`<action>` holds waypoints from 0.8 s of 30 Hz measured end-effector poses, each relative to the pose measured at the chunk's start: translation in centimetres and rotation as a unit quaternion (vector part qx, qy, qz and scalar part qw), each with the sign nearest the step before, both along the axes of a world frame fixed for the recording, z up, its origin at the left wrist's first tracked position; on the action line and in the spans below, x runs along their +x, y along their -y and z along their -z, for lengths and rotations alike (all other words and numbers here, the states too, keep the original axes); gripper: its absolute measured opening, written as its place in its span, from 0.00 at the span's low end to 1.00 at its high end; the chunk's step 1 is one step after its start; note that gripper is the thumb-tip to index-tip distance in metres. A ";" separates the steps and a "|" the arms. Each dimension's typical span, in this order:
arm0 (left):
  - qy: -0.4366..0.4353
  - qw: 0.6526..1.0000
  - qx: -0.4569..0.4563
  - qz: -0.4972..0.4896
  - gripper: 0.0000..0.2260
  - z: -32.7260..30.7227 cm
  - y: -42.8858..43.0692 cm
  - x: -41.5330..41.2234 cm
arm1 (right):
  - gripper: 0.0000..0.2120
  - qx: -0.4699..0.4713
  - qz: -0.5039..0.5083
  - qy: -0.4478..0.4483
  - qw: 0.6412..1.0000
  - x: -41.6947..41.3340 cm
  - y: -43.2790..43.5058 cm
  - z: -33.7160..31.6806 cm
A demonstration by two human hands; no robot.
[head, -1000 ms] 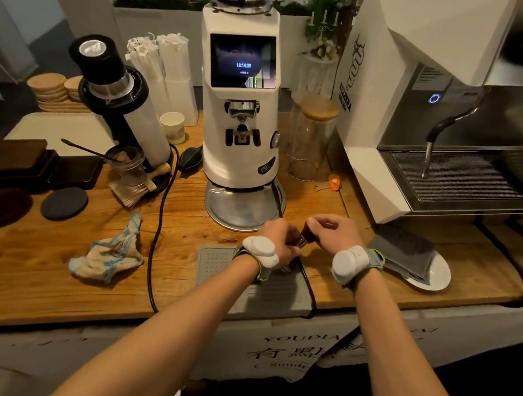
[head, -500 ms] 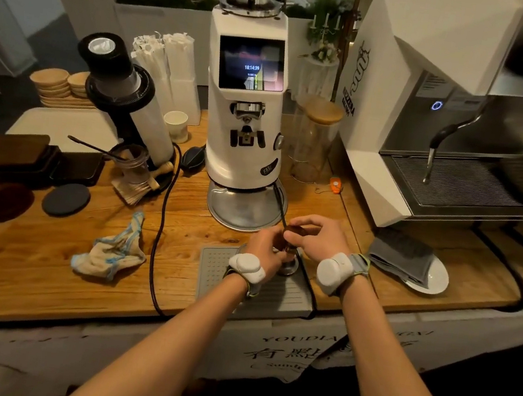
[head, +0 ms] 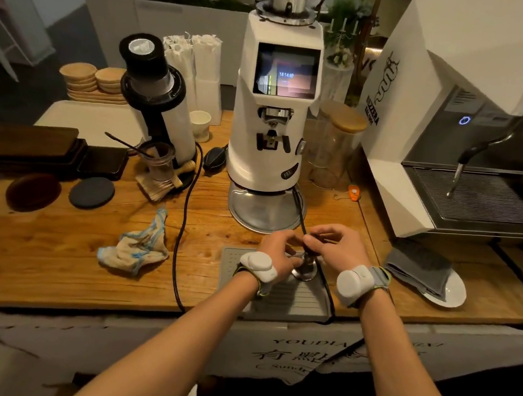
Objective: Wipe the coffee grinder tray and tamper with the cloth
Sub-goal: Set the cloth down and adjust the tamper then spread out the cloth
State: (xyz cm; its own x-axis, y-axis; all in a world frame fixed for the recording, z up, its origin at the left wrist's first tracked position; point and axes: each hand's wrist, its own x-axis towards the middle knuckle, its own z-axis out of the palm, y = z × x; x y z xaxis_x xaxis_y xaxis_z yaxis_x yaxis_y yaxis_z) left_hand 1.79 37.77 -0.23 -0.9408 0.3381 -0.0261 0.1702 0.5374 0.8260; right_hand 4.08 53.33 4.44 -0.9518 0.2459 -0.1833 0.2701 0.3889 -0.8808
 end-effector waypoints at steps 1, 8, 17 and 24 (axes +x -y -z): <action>-0.004 1.000 -0.001 -0.005 0.15 -0.2 0.6 -0.2 | 0.10 0.008 0.025 -0.008 1.000 -0.2 0.2 -0.2; -0.009 0.995 -0.001 -0.103 0.12 -1.4 10.1 -2.3 | 0.08 0.073 0.089 -0.092 0.989 -3.2 6.6 -2.1; -0.009 0.968 -0.125 -0.216 0.14 -1.0 25.3 -3.5 | 0.12 0.073 -0.041 0.018 0.996 -4.7 20.1 -0.8; 0.084 0.968 -0.179 -0.152 0.22 0.9 32.1 -3.2 | 0.13 0.052 -0.081 0.154 0.983 -4.7 29.1 4.0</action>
State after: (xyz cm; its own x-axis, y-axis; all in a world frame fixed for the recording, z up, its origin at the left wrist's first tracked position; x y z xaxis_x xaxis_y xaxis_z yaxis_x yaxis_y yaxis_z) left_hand -1.39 5.71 -1.15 -0.9679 -0.0126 -0.2511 -0.1609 0.7985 0.5800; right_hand -0.63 24.28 0.46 -0.8835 0.1283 -0.4505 0.4445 0.5328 -0.7201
